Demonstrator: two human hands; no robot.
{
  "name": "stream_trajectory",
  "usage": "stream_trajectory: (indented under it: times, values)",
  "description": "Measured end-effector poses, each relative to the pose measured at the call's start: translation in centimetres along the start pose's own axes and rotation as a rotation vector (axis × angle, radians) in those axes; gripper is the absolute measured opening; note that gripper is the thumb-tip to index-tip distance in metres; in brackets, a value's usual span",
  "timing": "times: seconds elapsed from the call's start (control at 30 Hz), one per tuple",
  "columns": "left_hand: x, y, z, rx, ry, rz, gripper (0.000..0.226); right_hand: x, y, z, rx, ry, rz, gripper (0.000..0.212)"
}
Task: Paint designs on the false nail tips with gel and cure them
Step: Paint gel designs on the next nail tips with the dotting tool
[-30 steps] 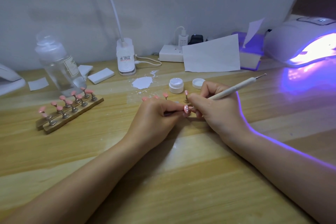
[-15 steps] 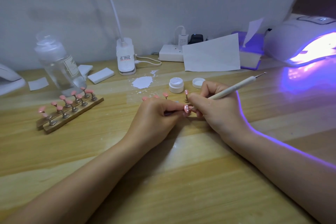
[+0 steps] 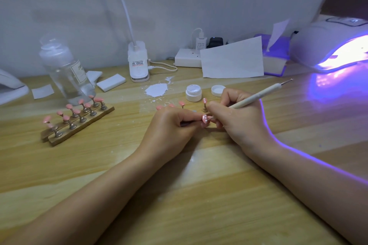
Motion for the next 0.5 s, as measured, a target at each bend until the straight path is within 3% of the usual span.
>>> stream_trajectory:
  times: [0.33,0.5]
  values:
    - [0.0,0.0,0.0,0.003,-0.007,-0.011,0.018,0.0,0.0,0.0,0.005,-0.010,-0.020,0.040]
    - [0.1,0.0,0.1,0.006,0.009,-0.004,0.014,0.3,1.1,-0.3,0.155,-0.041,-0.091,0.040]
Point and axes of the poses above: each hand's wrist, its own z-axis away from the middle knuckle, its own y-axis out of the back of the hand, x = y × z, the point moved 6 cm from there along -z, towards the middle knuckle, and after that the axes turned 1 degree about -y, right-handed, at the moved point
